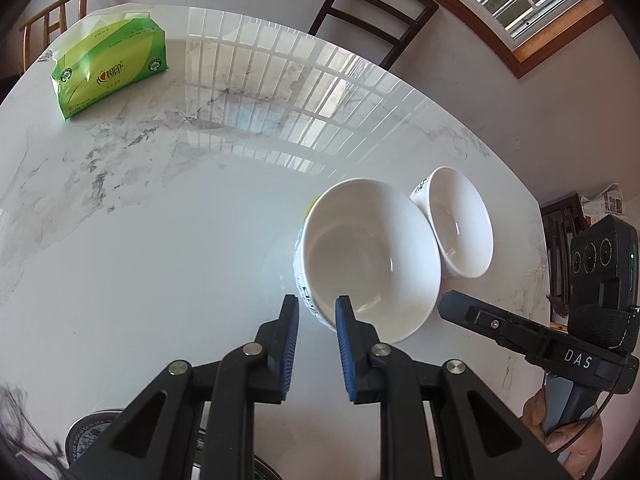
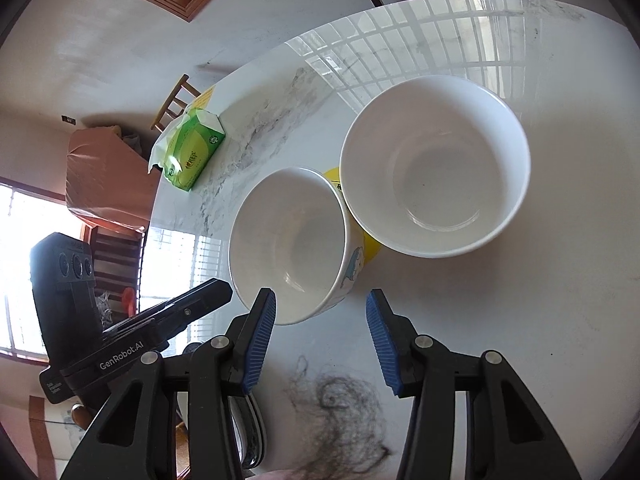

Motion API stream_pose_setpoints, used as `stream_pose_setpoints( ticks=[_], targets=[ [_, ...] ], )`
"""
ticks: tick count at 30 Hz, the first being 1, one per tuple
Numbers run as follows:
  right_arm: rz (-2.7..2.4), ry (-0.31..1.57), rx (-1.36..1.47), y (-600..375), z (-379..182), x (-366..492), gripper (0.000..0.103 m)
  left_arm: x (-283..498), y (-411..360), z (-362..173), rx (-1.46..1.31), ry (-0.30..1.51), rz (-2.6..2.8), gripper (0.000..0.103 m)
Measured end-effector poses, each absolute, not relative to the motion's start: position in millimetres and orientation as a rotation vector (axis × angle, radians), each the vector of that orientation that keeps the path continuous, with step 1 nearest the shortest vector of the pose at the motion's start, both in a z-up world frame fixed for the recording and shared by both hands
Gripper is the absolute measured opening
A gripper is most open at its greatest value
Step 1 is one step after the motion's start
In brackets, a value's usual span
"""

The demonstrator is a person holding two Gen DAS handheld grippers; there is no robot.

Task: Organize plates and bowls
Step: 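Move the left gripper to the blue-striped white bowl and grasp its rim, then carry the blue-striped bowl over the pink bowl with the left gripper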

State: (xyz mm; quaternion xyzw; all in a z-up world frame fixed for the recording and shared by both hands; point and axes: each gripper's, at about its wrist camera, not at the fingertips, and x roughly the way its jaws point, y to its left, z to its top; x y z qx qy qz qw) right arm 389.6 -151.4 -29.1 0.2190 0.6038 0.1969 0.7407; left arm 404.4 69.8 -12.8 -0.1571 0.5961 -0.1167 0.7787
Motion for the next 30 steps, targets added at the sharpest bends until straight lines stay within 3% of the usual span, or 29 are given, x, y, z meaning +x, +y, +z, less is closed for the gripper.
stream_pose_setpoints(
  ticks=[8,11,13,30],
  targets=[
    [0.404,1.348,0.47,-137.1,-46.8,406.0,0.039,410.1,67.7,-22.4,-0.339,1.27,-0.186,0.02],
    [0.389,1.357,0.441,-130.8,-54.8,408.9,0.031,407.8,61.2,-28.9,-0.285,1.272,-0.162,0.015],
    [0.392,1.346,0.385,-126.5,-56.6,409.3,0.02,403.7,56.7,-27.2,-0.256,1.269,-0.146,0.015],
    [0.477,1.309,0.324,-146.3,-26.7,362.5,0.016,327.1,37.9,16.8,-0.297,1.269,-0.146,0.013]
  ],
)
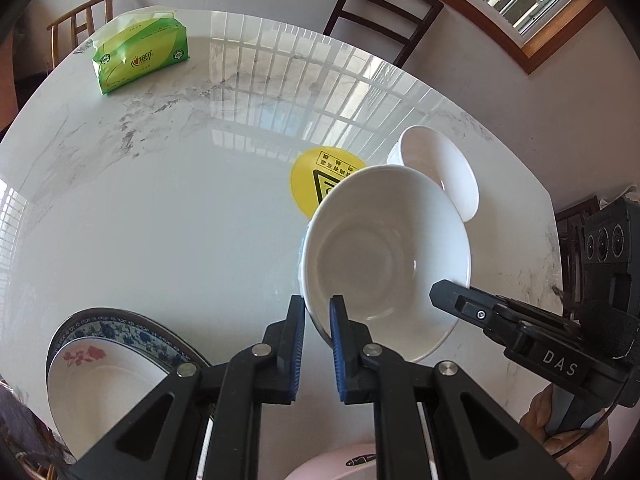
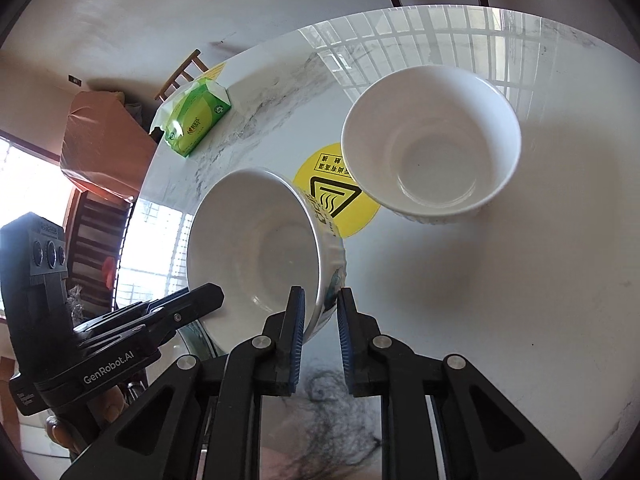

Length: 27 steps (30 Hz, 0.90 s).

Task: Organize plates and bowls
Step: 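Carry the blue-striped bowl over the pink bowl with the left gripper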

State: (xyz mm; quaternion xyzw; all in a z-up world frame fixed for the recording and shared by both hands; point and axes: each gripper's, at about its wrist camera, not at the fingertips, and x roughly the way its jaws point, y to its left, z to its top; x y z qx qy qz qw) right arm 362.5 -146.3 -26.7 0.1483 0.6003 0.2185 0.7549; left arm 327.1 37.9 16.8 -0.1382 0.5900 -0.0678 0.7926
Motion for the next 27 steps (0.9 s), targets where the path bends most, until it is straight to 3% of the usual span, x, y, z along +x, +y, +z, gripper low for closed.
stream_pose_setpoints(
  ticks=[27],
  targets=[
    [0.589,1.234,0.309,-176.5,29.1,205.6,0.017,167.3,5.4,69.3,-0.203,1.214,-0.17,0.013]
  ],
)
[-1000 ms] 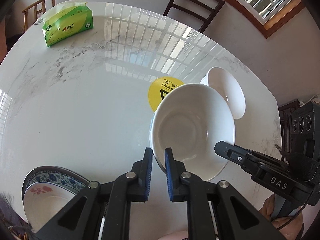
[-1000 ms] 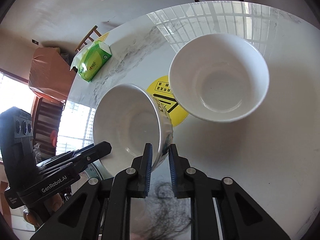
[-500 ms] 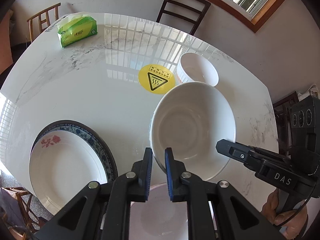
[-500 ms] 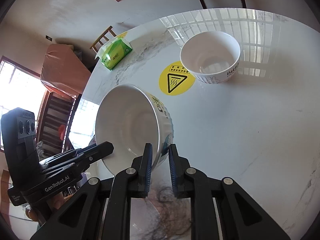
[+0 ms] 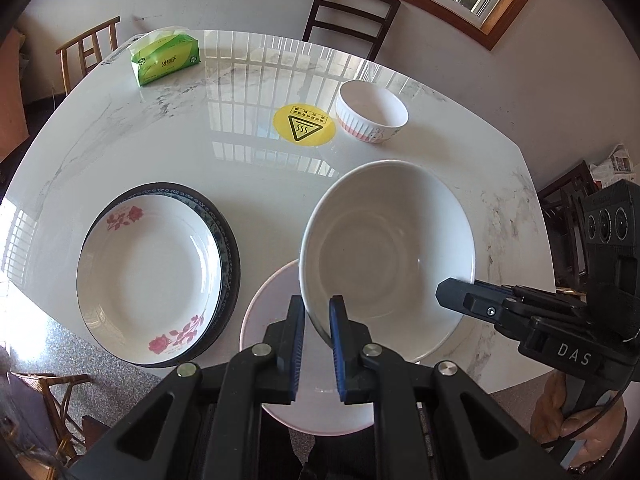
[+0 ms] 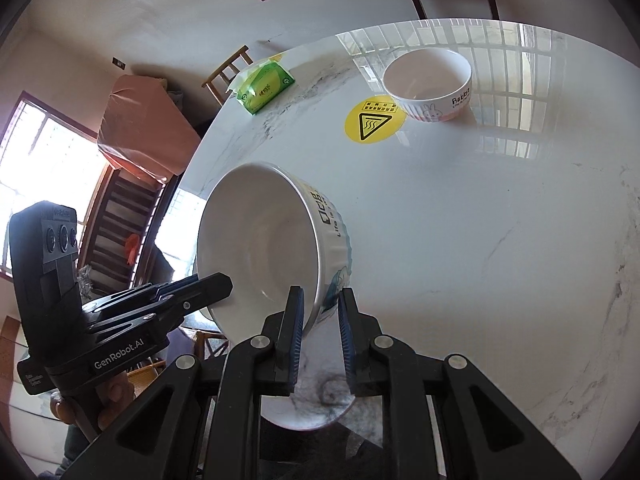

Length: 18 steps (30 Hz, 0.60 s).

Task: Organize plates and bowls
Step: 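Carry the blue-striped bowl over the pink bowl with the left gripper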

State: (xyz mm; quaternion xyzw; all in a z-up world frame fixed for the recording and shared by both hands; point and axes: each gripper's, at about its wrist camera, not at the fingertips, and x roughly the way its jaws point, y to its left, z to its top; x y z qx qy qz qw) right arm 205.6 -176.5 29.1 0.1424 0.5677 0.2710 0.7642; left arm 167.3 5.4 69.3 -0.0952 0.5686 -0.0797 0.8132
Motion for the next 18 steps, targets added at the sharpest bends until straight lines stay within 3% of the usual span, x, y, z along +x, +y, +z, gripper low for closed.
stream_pose_setpoints(
  ticks=[18],
  targets=[
    [0.566,1.317,0.258,-159.4,-2.8,152.1,0.017,124.9,8.7,30.9,-0.168,1.3,-0.143,0.013]
  ],
)
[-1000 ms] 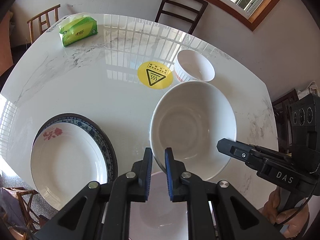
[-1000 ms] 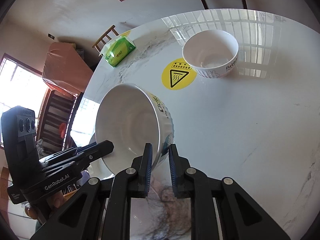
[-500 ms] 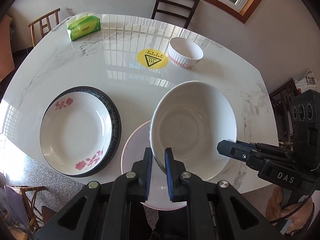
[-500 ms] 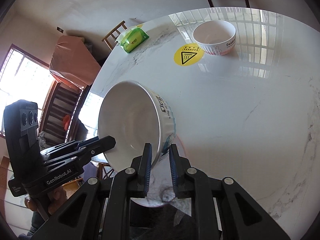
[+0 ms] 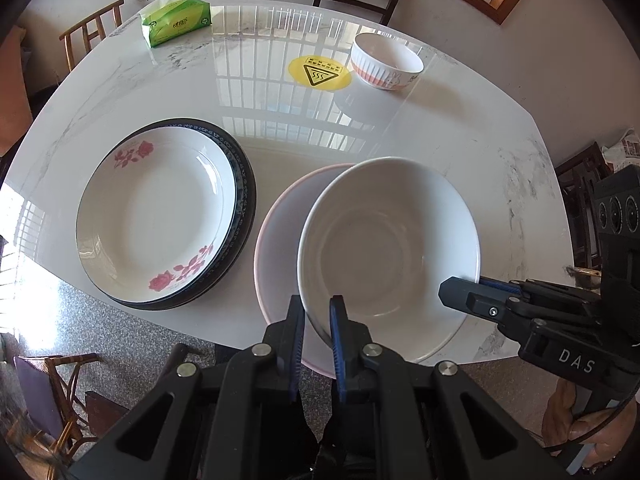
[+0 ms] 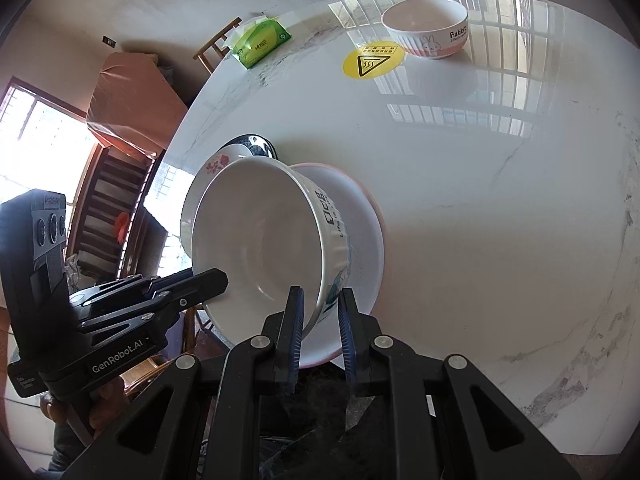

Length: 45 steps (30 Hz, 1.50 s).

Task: Organize plates and bowls
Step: 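Carry the blue-striped bowl over the pink bowl with the left gripper, then lower the blue-striped bowl into the pink bowl and open the left gripper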

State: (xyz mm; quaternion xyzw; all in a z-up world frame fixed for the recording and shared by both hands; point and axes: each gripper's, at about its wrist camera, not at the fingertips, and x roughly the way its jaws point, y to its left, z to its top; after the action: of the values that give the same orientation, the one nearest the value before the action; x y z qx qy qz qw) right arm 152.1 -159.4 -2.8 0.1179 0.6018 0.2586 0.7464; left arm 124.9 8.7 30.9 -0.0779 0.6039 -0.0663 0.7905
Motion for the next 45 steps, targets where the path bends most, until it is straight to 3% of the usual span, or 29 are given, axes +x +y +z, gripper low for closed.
stream_pose_setpoints(
  ticks=[40,45],
  targets=[
    [0.503,1.345,0.141,-141.2,-17.8,150.7,0.02,127.1,11.0,7.8,-0.186,1.364,-0.137,0.016],
    [0.506,1.336,0.136,-138.3,-16.5,149.6,0.026,127.3,11.3,8.3,-0.19,1.365,-0.141,0.019]
  ],
)
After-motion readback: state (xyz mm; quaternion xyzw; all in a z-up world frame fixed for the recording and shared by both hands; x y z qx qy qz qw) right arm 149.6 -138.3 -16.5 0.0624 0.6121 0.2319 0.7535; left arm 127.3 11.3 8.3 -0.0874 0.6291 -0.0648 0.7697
